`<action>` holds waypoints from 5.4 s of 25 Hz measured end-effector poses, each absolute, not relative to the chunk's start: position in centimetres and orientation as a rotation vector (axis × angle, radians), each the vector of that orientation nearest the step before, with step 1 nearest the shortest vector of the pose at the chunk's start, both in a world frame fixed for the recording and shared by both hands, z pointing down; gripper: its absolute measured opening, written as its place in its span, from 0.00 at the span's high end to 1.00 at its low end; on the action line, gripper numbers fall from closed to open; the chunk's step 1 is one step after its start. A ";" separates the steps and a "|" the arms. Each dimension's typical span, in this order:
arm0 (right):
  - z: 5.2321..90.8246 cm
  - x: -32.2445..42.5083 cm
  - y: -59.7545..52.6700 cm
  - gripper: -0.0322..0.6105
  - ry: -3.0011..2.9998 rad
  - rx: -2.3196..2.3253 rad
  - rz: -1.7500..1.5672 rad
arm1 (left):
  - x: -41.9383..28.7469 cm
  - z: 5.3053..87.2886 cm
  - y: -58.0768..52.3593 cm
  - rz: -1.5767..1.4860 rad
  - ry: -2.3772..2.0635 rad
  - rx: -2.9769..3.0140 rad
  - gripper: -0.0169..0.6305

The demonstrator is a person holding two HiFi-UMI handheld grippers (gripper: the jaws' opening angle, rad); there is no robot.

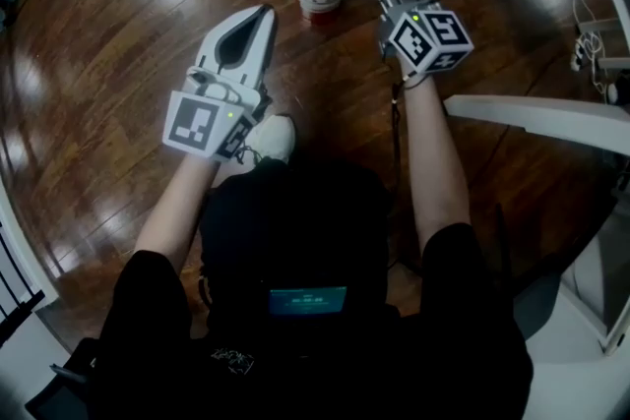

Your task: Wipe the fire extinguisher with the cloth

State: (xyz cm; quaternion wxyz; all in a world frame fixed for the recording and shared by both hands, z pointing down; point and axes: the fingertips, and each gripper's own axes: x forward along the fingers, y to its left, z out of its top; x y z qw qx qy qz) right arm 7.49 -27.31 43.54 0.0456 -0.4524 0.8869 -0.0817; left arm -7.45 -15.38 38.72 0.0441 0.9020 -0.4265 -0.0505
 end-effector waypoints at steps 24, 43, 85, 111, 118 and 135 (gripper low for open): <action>58.5 8.2 -31.5 0.81 2.764 -1.558 -0.525 | -8.0 38.3 -13.4 -0.231 -1.246 2.742 0.98; 67.7 7.9 -29.9 0.81 2.798 -1.679 -0.833 | -8.7 38.2 -12.9 -0.246 -1.287 2.718 0.98; 48.1 4.3 -28.2 0.81 2.676 -1.362 -0.362 | -9.0 38.2 -11.7 -0.233 -1.313 2.708 0.98; 67.4 5.5 -28.2 0.81 2.727 -1.593 -0.950 | -10.1 38.5 -12.1 -0.213 -1.345 2.693 0.98; 69.5 5.2 -27.9 0.81 2.693 -1.627 -1.090 | -9.7 38.4 -12.1 -0.232 -1.321 2.699 0.98; 46.4 5.9 -27.5 0.81 2.512 -1.344 -0.594 | -9.7 37.3 -10.9 -0.258 -1.344 2.715 0.98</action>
